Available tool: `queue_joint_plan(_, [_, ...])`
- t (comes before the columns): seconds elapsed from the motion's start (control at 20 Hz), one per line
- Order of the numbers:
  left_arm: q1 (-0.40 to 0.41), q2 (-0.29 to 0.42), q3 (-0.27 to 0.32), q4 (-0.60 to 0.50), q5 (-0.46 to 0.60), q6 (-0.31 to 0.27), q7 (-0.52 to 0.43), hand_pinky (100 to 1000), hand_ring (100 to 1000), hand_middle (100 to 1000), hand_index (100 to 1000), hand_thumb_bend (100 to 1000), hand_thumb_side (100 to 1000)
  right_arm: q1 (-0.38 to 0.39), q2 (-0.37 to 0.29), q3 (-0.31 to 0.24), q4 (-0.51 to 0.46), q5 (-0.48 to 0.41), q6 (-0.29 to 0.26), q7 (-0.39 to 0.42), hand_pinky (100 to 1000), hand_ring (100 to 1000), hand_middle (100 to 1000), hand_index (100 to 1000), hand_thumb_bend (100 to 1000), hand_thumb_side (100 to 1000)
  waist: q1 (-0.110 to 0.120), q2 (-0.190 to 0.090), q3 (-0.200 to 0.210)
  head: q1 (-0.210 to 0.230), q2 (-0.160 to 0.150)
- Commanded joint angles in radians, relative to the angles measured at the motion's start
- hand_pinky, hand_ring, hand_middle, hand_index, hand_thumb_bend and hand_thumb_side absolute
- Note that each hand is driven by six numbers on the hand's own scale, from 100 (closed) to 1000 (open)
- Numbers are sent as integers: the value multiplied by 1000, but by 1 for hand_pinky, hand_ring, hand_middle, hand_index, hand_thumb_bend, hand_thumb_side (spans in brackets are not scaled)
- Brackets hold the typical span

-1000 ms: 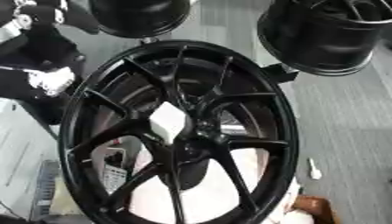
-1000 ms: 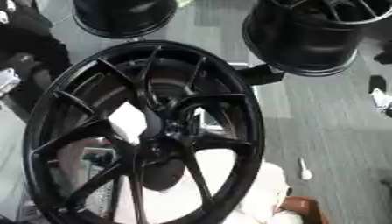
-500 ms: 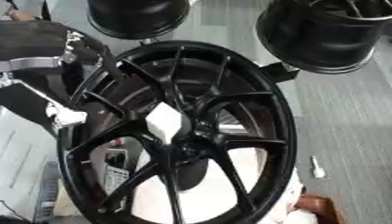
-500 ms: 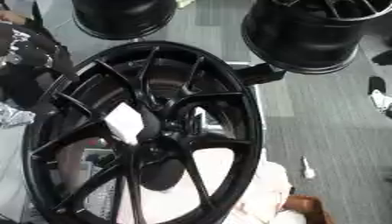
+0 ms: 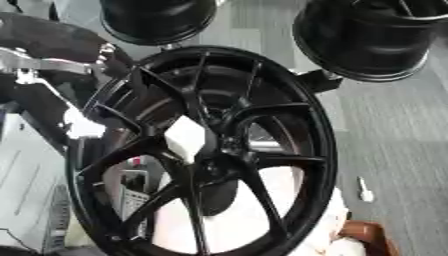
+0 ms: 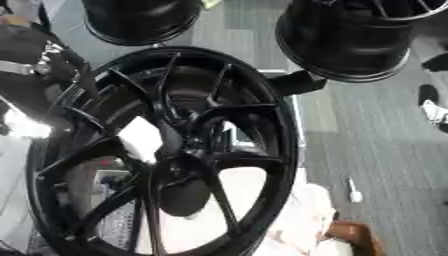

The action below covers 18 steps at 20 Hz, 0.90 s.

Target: Pull the pin out of the wheel hub.

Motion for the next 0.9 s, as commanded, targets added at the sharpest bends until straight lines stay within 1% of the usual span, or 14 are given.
queue_joint_plan(0.05, [-50,-30,-15,59,-8,-14,-36,846,770,717,831,240,646,-15,-40,-6,-5,4,-4,4,885,754,659,751,100,237,-1,-20,-1,0,5])
queue_joint_plan(0.25, [-108,-98,-42,160,-9,-32,-93,854,780,730,841,253,661,-20,-39,-5,-1,3,-5,7,885,753,658,750,100,236,0,-25,-1,10,6])
queue_joint_plan(0.3, [-116,-110,-49,182,-10,-37,-101,857,785,737,846,261,683,-21,-39,-5,-1,2,-5,7,885,753,658,750,100,235,1,-26,-1,13,6])
queue_joint_plan(0.4, [-126,-126,-65,219,-11,-51,-107,860,791,745,850,274,695,-22,-39,-5,1,2,-5,7,885,753,657,750,100,234,2,-27,-2,17,6])
queue_joint_plan(0.65, [-136,-149,-99,271,-3,-80,-109,869,803,759,864,302,719,-27,-36,-2,3,1,-7,9,885,752,657,750,100,233,5,-33,-5,26,6])
queue_joint_plan(0.9, [-133,-149,-127,277,23,-101,-109,873,811,769,878,348,684,-33,-33,-2,8,-3,-9,9,885,751,655,749,100,231,7,-41,-7,40,6])
